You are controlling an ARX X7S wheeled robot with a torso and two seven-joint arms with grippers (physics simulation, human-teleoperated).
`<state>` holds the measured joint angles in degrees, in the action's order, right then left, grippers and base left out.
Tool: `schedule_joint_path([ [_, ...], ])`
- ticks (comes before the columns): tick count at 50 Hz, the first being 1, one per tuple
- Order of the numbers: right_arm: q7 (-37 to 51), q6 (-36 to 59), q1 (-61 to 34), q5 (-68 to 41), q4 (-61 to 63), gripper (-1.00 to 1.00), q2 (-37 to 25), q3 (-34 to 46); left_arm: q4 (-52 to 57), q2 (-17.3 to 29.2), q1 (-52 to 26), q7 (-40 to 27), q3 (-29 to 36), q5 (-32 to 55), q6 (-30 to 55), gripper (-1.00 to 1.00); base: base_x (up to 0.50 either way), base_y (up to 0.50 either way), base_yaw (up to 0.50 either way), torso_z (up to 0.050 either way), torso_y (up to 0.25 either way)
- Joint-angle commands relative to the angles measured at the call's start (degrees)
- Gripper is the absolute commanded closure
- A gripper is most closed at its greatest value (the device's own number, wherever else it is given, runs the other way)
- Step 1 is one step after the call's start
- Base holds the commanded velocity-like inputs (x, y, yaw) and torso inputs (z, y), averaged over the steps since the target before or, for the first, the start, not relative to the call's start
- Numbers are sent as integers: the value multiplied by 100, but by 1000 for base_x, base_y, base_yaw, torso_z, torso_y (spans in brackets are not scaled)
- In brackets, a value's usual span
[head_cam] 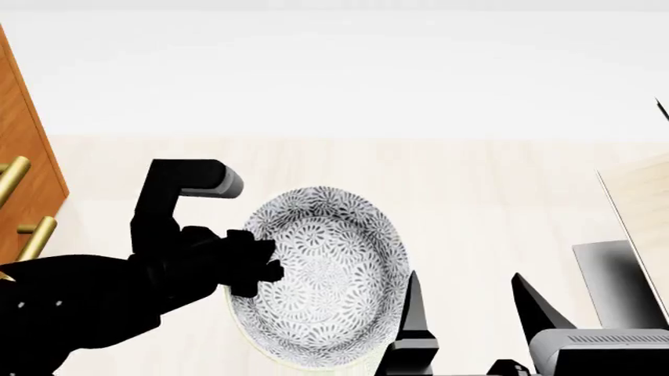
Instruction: Close the top drawer of the cabinet and put the bowl on top of it.
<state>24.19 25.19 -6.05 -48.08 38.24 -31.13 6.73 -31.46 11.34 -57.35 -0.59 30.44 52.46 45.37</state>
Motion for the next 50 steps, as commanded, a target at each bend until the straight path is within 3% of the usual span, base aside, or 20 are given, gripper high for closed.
schedule_joint_path([
  [1,-3,-26,14,8,-9,-100,-6,12,287,89,-23,-258,-155,206,40,100,0,0,0,0,0],
  [50,6,-21,-86,-14,-46,-100,-38,109,1692,653,-177,-1129,-785,1007,594,100,0,0,0,0,0],
])
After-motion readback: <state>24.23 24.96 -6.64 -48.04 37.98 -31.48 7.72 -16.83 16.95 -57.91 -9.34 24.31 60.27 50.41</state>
